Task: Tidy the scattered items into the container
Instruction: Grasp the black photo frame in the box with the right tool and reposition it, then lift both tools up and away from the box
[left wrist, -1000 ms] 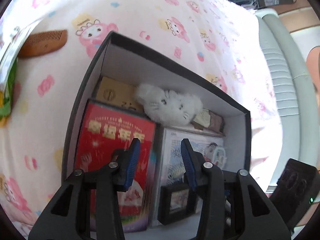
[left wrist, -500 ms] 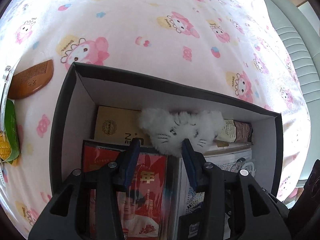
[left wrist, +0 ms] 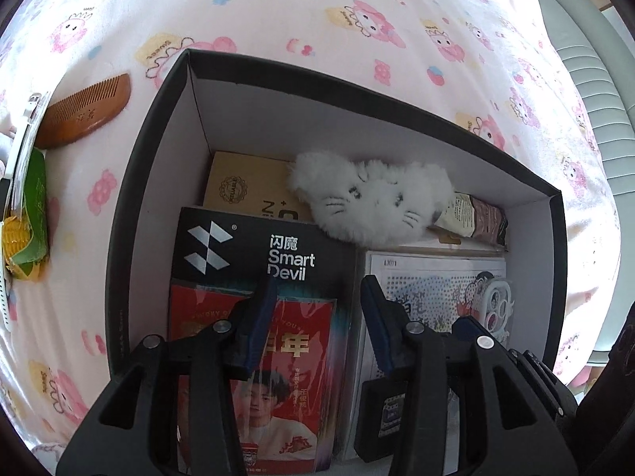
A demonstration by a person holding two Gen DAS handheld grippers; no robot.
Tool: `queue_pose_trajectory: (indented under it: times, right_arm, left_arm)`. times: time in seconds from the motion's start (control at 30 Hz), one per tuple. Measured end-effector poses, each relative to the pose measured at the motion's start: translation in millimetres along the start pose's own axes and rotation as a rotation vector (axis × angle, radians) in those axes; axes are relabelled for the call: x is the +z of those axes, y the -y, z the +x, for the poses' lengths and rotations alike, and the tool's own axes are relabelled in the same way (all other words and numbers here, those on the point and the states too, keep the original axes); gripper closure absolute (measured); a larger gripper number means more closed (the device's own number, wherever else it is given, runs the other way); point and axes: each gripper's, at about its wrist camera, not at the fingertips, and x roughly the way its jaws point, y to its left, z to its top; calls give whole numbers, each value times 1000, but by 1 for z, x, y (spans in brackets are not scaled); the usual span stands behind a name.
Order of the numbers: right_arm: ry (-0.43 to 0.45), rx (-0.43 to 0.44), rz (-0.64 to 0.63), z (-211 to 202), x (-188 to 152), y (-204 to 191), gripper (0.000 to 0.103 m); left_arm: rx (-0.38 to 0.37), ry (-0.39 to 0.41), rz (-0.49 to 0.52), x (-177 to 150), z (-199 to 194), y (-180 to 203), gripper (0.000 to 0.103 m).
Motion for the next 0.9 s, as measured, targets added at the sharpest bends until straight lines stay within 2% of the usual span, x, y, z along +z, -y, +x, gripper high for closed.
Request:
queue_pose_trajectory:
  times: [0.17, 0.3, 0.6, 0.77, 0.9]
  right_arm:
    - [-1, -26, -16, 0, -3, -1, 77]
    - [-17, 3, 29, -2, -4, 6, 77]
    - [79, -43, -26, -45, -24, -14, 77]
    - [148, -44, -96, -85, -40, -38, 76]
    - [207, -64, -140, -111, -51, -56, 76]
  left_arm:
    - [-109, -26, -100, -7, -3, -14, 58]
    - [-116, 7, -94, -18, -11, -13, 58]
    - [13, 303, 74, -69, -87, 8, 55]
    - [24, 376, 117, -98, -121, 10, 52]
    - [-17, 414, 110, -122, -145, 6, 52]
